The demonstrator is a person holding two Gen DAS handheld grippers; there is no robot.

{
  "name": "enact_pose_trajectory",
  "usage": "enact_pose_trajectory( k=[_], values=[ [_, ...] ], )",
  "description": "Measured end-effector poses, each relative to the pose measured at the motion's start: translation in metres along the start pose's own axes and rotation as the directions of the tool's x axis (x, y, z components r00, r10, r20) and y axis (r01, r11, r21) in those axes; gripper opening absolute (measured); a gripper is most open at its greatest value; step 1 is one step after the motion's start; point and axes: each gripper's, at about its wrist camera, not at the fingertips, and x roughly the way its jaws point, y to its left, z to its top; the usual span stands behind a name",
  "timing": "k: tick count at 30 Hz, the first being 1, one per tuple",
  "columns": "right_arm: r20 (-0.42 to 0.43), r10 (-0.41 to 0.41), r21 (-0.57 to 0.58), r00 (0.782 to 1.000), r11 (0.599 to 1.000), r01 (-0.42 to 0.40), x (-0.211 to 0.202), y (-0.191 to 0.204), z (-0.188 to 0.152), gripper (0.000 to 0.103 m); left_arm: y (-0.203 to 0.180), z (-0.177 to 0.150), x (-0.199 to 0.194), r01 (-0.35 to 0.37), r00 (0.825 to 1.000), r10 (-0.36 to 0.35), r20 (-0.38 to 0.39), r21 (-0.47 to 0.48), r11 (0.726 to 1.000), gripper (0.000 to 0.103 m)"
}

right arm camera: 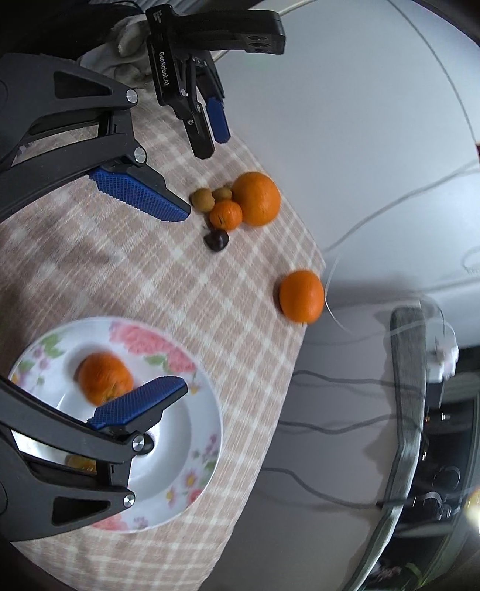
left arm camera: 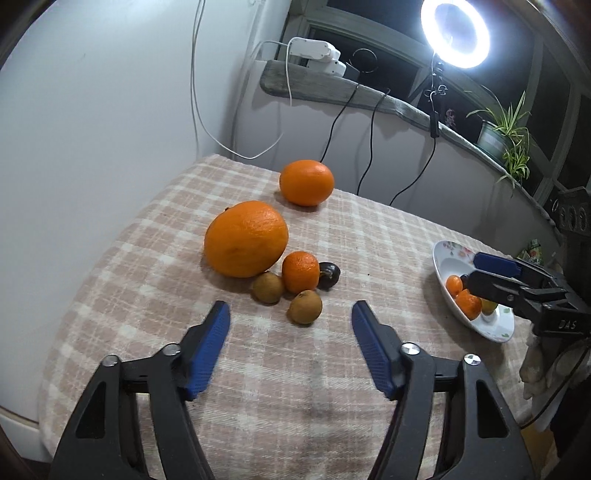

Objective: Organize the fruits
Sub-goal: 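Grasp a brown kiwi with the left tool while the right tool grasps a dark plum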

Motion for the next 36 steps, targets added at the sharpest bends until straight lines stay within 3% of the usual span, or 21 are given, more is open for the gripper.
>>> enact_pose_trajectory(
  k=[3,11,16,24,36],
  values=[
    [-0.019,0.017,-0.030,1.000,0.999,-0.018,0.011,0.009,0.005,0.082,0.001,-0.001,0.002,0.009,1.000,-0.009,-0.008,0.004,1.000,0.055],
    [-0.140,0.068,-0.127,0.988,0.988,-0.087,0.054,0.030,0.027,0.055,-0.005,-0.003,0.015,0.052,0.998,-0.051,-0.047,0.015,0.999,0.043],
    [-0.198,0.050,-0.184,0.979,0.979,-0.087,0.079,0.044,0.034,0.048,-0.007,-0.003,0.024,0.061,0.996,-0.059,-0.069,0.019,0.998,0.040],
    [-0.266,0.015,-0.275,0.964,0.957,-0.091,0.107,0.063,0.039,0.042,-0.008,-0.002,0.037,0.063,0.993,-0.060,-0.099,0.033,0.997,0.036],
    [-0.307,0.014,-0.306,0.952,0.945,-0.113,0.129,0.067,0.042,0.041,-0.007,0.001,0.050,0.049,0.991,-0.045,-0.124,0.032,0.998,0.033]
  ],
)
